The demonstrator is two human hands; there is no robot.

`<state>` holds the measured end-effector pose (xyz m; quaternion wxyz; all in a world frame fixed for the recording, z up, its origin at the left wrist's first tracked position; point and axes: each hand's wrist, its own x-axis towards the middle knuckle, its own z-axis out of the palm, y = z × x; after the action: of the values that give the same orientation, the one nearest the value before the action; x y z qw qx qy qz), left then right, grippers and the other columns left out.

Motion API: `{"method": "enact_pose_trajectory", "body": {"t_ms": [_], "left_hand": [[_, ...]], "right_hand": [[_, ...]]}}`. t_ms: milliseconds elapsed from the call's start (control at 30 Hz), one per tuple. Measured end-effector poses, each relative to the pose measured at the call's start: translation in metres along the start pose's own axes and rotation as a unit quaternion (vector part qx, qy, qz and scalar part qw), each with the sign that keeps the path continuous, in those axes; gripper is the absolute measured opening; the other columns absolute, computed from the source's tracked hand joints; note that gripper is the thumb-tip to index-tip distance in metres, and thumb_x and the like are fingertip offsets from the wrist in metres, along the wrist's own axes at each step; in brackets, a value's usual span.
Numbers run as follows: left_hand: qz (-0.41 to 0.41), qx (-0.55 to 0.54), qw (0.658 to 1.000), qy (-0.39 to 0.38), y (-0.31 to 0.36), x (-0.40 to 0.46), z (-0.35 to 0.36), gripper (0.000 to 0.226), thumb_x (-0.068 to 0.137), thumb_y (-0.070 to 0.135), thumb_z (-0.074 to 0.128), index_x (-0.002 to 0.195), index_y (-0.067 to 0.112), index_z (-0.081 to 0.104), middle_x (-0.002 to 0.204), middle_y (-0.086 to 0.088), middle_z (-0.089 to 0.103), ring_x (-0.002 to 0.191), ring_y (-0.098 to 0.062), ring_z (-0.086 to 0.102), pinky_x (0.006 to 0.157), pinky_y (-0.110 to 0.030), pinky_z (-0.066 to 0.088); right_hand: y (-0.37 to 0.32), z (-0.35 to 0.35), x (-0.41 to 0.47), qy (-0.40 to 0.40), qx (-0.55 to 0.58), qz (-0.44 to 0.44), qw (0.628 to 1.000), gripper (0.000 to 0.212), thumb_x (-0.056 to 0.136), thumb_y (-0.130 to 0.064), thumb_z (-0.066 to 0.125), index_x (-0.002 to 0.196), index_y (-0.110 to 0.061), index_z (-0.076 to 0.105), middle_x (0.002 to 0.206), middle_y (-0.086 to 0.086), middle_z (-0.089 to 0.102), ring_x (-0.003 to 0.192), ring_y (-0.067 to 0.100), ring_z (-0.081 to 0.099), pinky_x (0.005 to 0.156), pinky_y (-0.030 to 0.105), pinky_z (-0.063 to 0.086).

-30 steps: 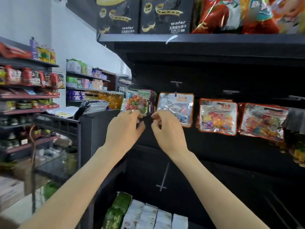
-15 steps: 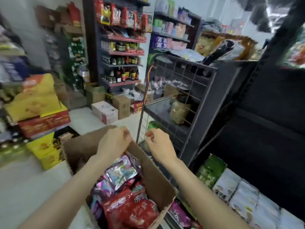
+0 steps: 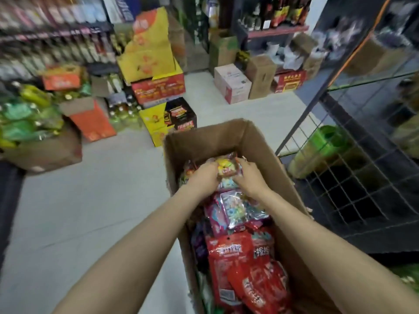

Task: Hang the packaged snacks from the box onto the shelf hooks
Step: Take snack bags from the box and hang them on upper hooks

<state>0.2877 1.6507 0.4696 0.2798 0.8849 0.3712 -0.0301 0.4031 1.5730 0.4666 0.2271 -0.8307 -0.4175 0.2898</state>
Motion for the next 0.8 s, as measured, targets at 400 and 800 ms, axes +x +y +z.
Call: {"method": "enact_pose_trajectory", "body": {"t_ms": [400,800], "left_hand": [[0.003,0.265,0.964,-0.002,0.007,0.018,0.011,0.028,0.094,0.006,0.039,0.117,0.007,0.053,0.121,-0.013,0.060,0.110,-0.032,0.059,0.086,-0.039,0.045],[-0.179,-0.262,0.943,0.098,0.019,-0.035,-0.022,0.037,0.089,0.021,0.051,0.099,-0.013,0.059,0.105,-0.031,0.060,0.103,-0.042,0.057,0.082,-0.040,0.047]], "right_hand": [[0.005,0.000,0.026,-0.045,0.057,0.019,0.997,0.063,0.079,0.007,0.052,0.134,-0.025,0.053,0.108,0.009,0.063,0.085,0.021,0.055,0.077,0.028,0.047],[-0.023,-0.020,-0.043,0.192,0.044,-0.054,0.979,0.025,0.087,-0.004,0.060,0.108,-0.008,0.072,0.108,0.007,0.071,0.108,0.023,0.062,0.096,0.033,0.044]]}}
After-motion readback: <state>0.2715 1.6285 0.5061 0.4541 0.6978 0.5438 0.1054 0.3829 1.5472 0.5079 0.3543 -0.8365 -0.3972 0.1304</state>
